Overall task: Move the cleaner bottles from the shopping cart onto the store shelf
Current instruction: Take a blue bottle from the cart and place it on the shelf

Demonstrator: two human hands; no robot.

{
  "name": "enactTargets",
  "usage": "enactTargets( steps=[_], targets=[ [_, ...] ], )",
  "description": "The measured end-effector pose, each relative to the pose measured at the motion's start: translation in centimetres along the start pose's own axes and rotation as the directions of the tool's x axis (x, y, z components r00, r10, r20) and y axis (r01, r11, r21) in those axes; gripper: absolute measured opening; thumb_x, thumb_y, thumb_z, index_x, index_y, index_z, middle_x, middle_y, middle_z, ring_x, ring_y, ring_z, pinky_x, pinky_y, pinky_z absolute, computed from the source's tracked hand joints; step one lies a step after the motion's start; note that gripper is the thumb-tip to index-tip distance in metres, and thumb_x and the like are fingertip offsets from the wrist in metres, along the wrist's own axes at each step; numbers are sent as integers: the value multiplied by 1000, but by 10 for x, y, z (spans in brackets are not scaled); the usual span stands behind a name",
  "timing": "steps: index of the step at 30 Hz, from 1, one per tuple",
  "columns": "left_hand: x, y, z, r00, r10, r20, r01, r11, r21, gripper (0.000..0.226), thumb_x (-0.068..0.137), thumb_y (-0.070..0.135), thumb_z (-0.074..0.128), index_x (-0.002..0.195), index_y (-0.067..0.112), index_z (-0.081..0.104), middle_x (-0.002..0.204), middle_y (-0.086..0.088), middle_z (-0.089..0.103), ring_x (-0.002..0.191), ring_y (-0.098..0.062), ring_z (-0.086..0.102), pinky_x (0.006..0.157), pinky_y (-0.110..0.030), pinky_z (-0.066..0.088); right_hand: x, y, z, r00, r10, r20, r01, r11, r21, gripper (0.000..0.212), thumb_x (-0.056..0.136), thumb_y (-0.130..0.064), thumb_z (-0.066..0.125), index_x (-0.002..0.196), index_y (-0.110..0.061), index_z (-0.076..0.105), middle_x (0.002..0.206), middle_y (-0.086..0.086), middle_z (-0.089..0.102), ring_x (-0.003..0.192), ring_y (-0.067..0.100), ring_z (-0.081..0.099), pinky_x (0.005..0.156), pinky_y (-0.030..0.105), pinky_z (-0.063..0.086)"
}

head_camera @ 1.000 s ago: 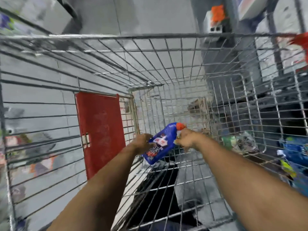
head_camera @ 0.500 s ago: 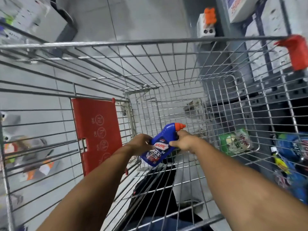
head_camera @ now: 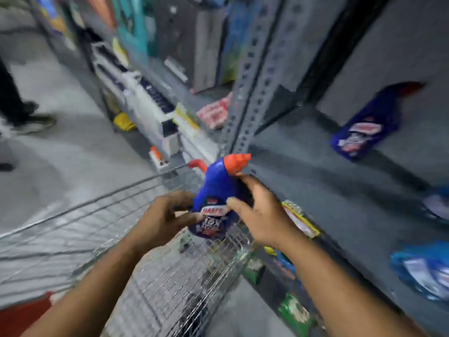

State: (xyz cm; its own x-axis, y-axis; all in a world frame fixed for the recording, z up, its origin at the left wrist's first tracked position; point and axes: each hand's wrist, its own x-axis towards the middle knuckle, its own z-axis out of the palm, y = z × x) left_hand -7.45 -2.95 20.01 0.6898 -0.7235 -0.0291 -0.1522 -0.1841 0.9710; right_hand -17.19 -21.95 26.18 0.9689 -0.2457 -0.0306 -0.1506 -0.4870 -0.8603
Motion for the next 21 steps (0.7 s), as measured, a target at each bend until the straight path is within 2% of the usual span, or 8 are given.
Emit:
enactTargets(
  steps=[4,8,10,12,13,16,18,21],
  targets=[
    [68,77,58,965,222,137,-212,973,-86,28,77,28,72,104,33,68,101,13,74,95,0,66,83,-21,53,-33,-13,-80,906,-86,-415,102,995,17,45,80,-32,57,118,-53,48,124,-7,59,118,14,56,105,39,42],
    [127,112,133,894,362,263,-366,930,-38,29,76,24,70,105,20,67,106,-13,71,100,-31,67,92,-53,51,-61,7,-134,751,-98,-653,13,991,-134,56,82,-29,54,136,-35,40,133,3,53,125,21,50,109,40,38],
    [146,112,162,887,351,300,-340,936,-89,27,76,16,69,102,21,68,105,-11,73,100,-27,68,93,-52,51,-65,22,-148,727,-54,-684,-87,982,-170,56,83,-25,54,137,-21,44,134,12,54,124,25,50,108,35,36],
    [153,112,190,875,324,360,-287,945,-154,31,75,10,69,99,30,71,99,6,76,94,-11,68,92,-38,55,-74,38,-163,677,-45,-734,-156,967,-203,51,87,-16,57,136,-12,45,134,16,54,124,28,49,104,20,31],
    [157,112,205,868,309,389,-258,949,-180,35,76,5,69,100,31,70,100,6,75,94,-10,67,93,-38,54,-81,45,-172,646,-45,-762,-181,961,-209,50,88,-13,58,136,-11,45,136,16,53,125,27,48,102,12,27],
    [162,98,208,918,239,315,-174,959,-223,38,79,-4,67,110,19,64,113,-14,68,102,-23,64,99,-52,48,-77,51,-172,692,-55,-720,-177,954,-243,51,90,-14,57,139,-13,42,141,12,48,128,17,42,99,-3,17],
    [168,92,212,916,232,326,-164,961,-222,36,80,0,68,109,21,65,114,-13,69,103,-23,65,98,-47,50,-79,57,-175,696,-48,-717,-189,950,-247,52,91,-18,55,141,-15,39,143,10,46,130,14,39,103,1,18],
    [169,87,213,901,249,356,-196,964,-178,37,80,5,69,108,29,64,113,-4,70,104,-14,67,93,-33,54,-81,60,-175,724,-8,-690,-194,957,-214,55,93,-21,52,144,-19,32,149,7,38,137,17,35,115,29,28]
  ],
)
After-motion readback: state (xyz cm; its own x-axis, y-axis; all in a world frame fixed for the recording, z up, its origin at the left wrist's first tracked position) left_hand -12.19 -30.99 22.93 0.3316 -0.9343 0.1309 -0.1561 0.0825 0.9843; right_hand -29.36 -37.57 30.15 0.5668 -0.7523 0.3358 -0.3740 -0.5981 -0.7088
